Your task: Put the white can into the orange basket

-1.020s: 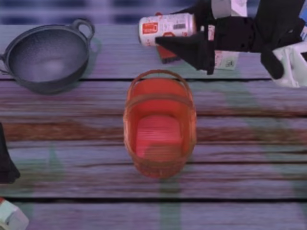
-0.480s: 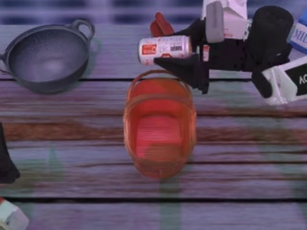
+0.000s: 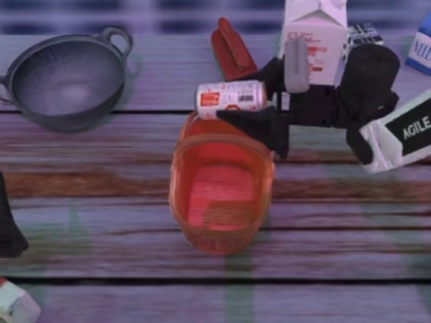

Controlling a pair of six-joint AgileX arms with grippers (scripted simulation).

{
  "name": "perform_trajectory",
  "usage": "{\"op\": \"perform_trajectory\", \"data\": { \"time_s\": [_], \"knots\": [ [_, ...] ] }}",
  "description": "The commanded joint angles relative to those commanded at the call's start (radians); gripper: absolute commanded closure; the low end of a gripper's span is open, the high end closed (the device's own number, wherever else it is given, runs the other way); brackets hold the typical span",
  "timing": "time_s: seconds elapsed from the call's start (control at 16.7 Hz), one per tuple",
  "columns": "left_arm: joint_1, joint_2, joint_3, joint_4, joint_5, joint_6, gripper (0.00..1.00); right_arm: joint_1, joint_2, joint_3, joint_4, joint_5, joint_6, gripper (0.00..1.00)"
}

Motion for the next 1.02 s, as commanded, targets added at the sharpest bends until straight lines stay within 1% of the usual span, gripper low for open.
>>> {"op": "perform_trajectory", "data": {
  "time_s": [0.78,0.84,1.02],
  "knots": [
    [0.0,0.0,0.0,0.0,0.0,0.0,0.0,0.0,0.0,0.0,0.0,0.0,0.0,0.02],
    [0.0,0.0,0.0,0.0,0.0,0.0,0.0,0.0,0.0,0.0,0.0,0.0,0.0,0.0],
    [0.0,0.0,0.0,0.0,0.0,0.0,0.0,0.0,0.0,0.0,0.0,0.0,0.0,0.0]
  ]
}}
